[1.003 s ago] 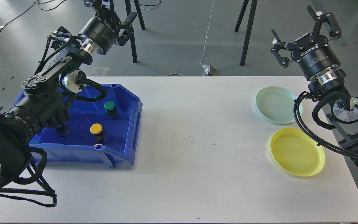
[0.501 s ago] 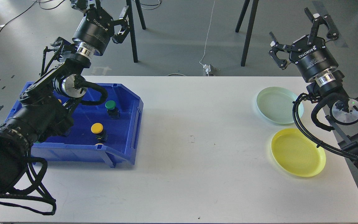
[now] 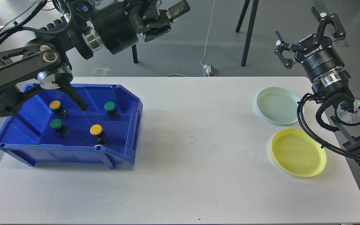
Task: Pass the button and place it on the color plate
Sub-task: 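Move the left gripper over the blue bin toward the buttons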
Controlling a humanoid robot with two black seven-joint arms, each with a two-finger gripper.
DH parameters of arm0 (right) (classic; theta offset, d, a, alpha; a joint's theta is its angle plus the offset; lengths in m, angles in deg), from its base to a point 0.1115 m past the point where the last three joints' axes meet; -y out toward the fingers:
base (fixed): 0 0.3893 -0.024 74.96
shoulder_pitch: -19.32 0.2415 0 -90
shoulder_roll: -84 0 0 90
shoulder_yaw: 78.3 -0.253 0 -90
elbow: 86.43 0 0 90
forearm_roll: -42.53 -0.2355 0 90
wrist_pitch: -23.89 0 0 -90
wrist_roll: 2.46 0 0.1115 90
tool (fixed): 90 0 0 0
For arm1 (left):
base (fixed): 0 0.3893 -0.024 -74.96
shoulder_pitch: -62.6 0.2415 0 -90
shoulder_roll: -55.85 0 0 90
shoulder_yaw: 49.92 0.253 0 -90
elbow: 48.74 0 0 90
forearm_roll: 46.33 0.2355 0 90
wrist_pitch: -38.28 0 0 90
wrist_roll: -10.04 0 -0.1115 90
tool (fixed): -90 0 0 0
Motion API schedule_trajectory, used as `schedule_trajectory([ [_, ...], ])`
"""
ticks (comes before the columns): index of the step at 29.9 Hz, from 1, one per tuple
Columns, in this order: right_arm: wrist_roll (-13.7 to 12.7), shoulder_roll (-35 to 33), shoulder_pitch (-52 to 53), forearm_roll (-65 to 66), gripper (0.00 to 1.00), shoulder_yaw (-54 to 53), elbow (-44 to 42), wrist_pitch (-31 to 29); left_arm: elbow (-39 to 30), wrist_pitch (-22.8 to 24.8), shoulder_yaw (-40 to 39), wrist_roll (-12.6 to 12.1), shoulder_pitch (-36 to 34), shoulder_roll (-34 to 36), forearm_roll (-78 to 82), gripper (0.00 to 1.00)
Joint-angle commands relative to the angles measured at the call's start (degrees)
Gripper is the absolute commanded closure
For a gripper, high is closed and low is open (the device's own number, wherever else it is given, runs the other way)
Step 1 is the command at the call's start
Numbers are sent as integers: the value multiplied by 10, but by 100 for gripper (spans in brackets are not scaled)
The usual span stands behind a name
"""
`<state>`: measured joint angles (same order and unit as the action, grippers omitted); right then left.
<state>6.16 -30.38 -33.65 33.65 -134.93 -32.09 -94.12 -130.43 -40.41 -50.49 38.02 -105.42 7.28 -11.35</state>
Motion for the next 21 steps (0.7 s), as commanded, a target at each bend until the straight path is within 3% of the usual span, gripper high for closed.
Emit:
schedule_trajectory([
  [1, 0, -1, -3, 0, 0, 3, -1, 0, -20, -19, 202, 0, -146, 53, 109, 0],
  [4, 0, -1, -7, 0, 0, 2, -2, 0, -19, -21, 336, 0, -229, 50, 184, 0],
  [9, 0, -1, -14, 1, 0, 3, -3, 0, 7, -20, 502, 0, -310, -11, 293, 0],
  [16, 0, -13, -23, 1, 0, 2, -2, 0, 57, -11, 587, 0, -301, -108, 311, 0],
  [21, 1, -23, -26, 1, 0, 1, -2, 0, 159, 23, 582, 0, -210, -142, 309, 0],
])
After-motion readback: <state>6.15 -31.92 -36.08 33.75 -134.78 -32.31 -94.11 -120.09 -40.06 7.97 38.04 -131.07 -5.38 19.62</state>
